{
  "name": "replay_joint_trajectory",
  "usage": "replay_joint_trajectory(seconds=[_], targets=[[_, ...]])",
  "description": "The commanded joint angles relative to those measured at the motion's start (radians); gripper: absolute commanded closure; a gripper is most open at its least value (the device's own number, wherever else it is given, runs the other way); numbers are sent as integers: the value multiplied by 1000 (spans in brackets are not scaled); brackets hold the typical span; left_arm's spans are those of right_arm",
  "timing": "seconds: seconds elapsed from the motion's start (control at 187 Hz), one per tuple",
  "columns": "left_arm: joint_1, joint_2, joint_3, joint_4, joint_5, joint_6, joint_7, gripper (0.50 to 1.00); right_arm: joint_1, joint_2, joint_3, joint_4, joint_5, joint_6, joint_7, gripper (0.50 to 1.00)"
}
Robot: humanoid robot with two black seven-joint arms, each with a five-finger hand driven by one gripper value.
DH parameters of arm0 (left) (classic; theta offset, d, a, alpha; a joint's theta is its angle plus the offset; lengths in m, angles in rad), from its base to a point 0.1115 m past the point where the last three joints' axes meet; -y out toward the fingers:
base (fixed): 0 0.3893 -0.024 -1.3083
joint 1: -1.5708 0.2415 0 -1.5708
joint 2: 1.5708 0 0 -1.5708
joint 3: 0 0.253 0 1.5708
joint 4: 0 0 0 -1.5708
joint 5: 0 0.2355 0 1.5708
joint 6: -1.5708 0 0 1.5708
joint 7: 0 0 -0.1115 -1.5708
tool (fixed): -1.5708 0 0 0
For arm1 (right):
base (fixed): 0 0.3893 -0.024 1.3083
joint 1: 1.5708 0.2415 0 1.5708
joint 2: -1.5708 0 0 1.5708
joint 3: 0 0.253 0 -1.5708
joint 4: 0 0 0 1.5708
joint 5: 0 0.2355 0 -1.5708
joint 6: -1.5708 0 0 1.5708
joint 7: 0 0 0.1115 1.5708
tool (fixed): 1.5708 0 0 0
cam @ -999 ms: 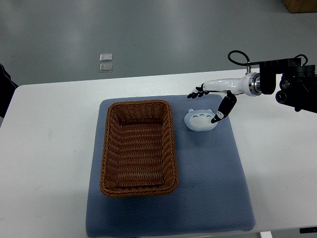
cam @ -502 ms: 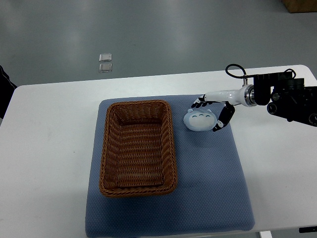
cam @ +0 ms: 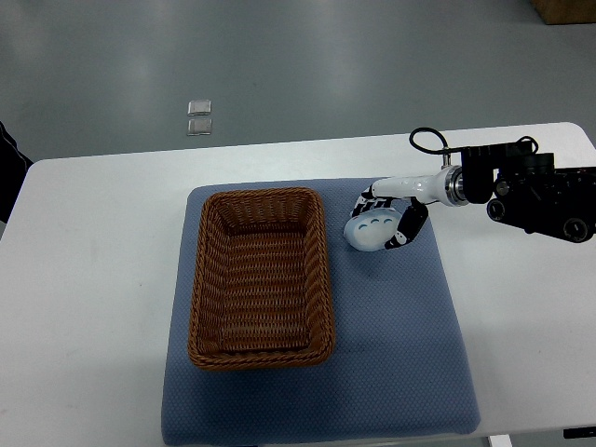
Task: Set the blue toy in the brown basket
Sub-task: 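Lower the right hand and close its fingers around the toy, then lift the toy and carry it over the basket, releasing it inside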
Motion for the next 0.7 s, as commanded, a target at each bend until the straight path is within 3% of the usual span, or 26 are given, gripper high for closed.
replay_joint_trajectory(seconds=[0.0, 0.08, 0.128, 0.369, 0.695], targets=[[0, 0, 0, 0, 0, 1, 0, 500, 0, 0, 0, 0, 0, 3, 0, 844], [0, 0, 0, 0, 0, -1, 0, 500, 0, 0, 0, 0, 0, 5, 0, 922], [0, 0, 0, 0, 0, -1, 0, 500, 0, 0, 0, 0, 0, 6, 0, 934], [0, 0, 0, 0, 0, 1, 0, 500, 27, -15, 9, 0, 6, 12, 2, 928], [0, 0, 0, 0, 0, -1, 0, 500, 173, -32, 15, 0, 20, 2, 9, 920]])
